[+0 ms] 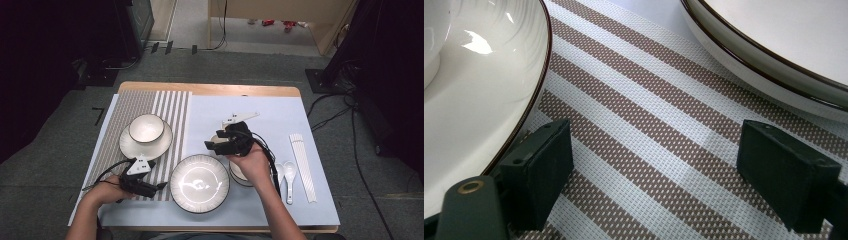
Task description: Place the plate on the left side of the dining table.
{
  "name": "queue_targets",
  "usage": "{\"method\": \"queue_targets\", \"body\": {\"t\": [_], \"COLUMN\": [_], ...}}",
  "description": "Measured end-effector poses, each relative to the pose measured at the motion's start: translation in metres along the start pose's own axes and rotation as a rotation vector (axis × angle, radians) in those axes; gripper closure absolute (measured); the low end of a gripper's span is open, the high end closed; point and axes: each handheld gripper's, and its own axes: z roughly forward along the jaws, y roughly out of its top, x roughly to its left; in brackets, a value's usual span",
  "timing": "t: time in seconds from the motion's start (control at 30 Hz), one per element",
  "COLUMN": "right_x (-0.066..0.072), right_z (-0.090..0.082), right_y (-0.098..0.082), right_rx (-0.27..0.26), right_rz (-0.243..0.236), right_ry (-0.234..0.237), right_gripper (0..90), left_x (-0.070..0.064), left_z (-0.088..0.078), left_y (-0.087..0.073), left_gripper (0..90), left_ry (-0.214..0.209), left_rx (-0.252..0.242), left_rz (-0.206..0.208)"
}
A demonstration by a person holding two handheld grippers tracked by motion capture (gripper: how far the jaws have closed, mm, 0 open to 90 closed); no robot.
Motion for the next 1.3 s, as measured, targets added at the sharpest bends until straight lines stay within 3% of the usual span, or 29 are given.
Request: {"method": "queue_targets", "body": {"t": [1.3], "right_x": [-0.027], "right_z": [-0.029], "right_y": [-0.018], "right_rx": [-0.017], "right_rz": [0.030], "right_ry": [-0.043], "right_gripper": [37.2], "left_x": [0.000], "left_z": [0.000], "left_y": [0.000], "left_gripper": [15.2], "left_ry": [0.000], "left_rx": [-0.001], "left_rz": [0.001]}}
